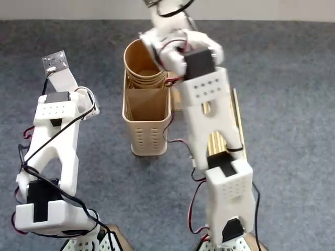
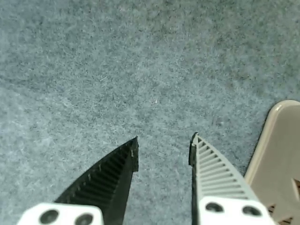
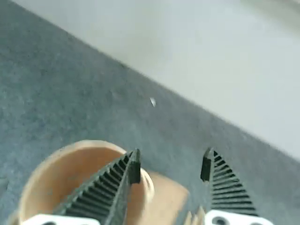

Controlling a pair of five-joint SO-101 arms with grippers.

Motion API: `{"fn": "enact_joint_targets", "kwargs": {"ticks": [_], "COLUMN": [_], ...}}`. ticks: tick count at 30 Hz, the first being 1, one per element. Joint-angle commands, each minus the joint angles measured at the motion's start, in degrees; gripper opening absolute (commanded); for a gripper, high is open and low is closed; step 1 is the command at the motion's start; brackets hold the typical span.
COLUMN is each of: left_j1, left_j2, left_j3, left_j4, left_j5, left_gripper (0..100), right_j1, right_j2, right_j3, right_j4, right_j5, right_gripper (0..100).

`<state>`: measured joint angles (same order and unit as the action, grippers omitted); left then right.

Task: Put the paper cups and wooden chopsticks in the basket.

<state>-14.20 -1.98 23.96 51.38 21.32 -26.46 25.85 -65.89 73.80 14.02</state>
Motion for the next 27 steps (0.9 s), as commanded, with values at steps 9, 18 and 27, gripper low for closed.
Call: {"fn": "enact_joint_targets", "kwargs": {"ticks": [9,18,27], "left_j1": [0.5,0.4,0.6], "left_j2": [-0.1,-0.1,-0.1], "left_j3": [0.3,2.3,2.3], "left_j4": [-3.3,-5.7,-6.1], "left_j5": [0.2,0.2,0.2], "left_gripper": [20,20,20], "right_j1": [19.5,19.4,15.8], "right_j2": [-2.9,16.7,32.0], "right_j3": [-13.1,-8.0,-27.2], "right_j4": [24.6,18.9,14.5], "right_j5": [-7.2,-10.7,-14.5], "right_gripper": [22.1,22.1,22.1]}}
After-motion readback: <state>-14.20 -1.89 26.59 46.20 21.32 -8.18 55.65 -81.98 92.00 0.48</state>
